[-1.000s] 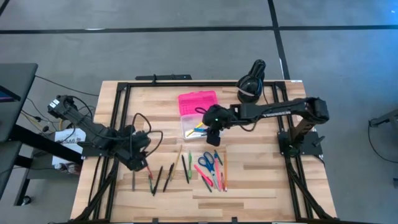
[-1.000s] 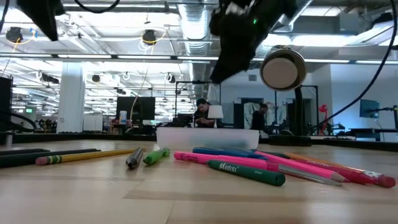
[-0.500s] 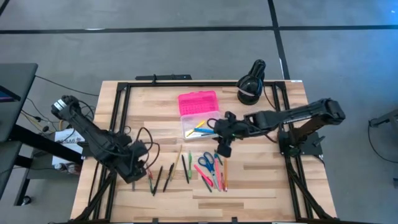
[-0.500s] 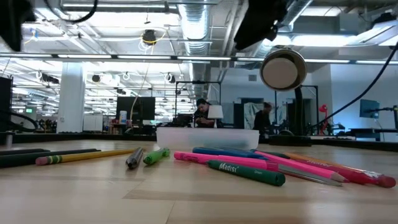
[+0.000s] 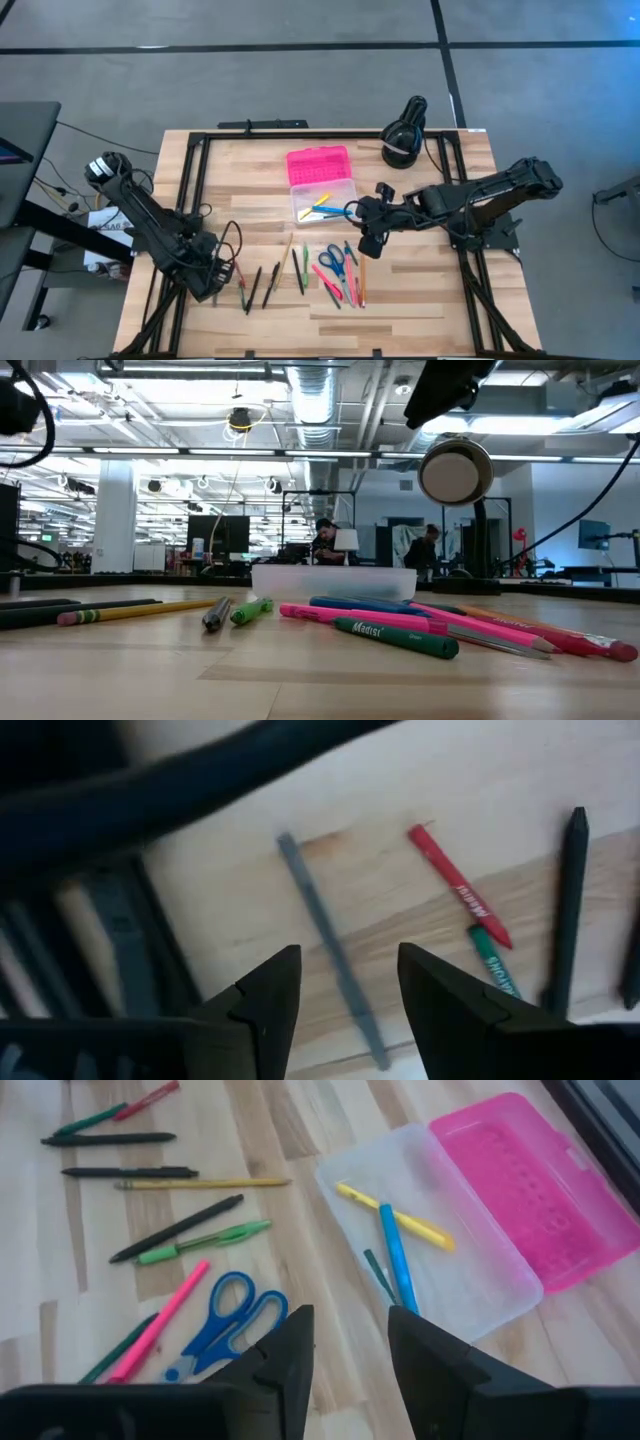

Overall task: Pick & place school supplies into a supply box
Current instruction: Put the transparent black pen into the pink supply box

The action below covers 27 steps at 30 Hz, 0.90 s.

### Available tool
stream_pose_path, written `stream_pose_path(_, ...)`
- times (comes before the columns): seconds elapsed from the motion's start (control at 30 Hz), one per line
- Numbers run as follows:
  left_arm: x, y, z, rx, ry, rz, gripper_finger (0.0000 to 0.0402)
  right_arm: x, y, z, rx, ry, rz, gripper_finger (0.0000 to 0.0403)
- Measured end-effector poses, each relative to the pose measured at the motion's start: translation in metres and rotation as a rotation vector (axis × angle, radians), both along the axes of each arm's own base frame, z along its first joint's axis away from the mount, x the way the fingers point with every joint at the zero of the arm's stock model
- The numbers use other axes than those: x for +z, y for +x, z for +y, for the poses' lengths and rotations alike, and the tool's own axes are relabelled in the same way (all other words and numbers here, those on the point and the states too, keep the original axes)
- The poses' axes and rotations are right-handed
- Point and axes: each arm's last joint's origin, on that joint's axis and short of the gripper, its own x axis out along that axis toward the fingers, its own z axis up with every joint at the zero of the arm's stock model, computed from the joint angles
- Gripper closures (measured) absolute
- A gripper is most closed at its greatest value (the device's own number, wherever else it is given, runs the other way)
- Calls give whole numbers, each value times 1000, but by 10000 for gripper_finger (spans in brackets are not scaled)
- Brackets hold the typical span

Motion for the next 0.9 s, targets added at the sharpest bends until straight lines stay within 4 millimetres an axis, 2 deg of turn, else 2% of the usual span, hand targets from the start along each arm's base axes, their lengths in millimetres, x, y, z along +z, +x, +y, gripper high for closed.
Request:
stream_pose_path(0.17,-16,3,-3,11,-62,-56,239,-1,-1,-1,0,-5,13,280)
stream_pose_path(0.37,-30,-2,0,23,-85,-17,239,-1,-1,-1,1,-6,16,280)
stream_pose_path(0.67,-37,-3,2,11,-25,12,239,-1,-1,-1,0,-7,22,281)
stream_pose_path(0.9,-59,9,-15,-27,-42,34,239,-1,-1,-3,-6,-6,23,281)
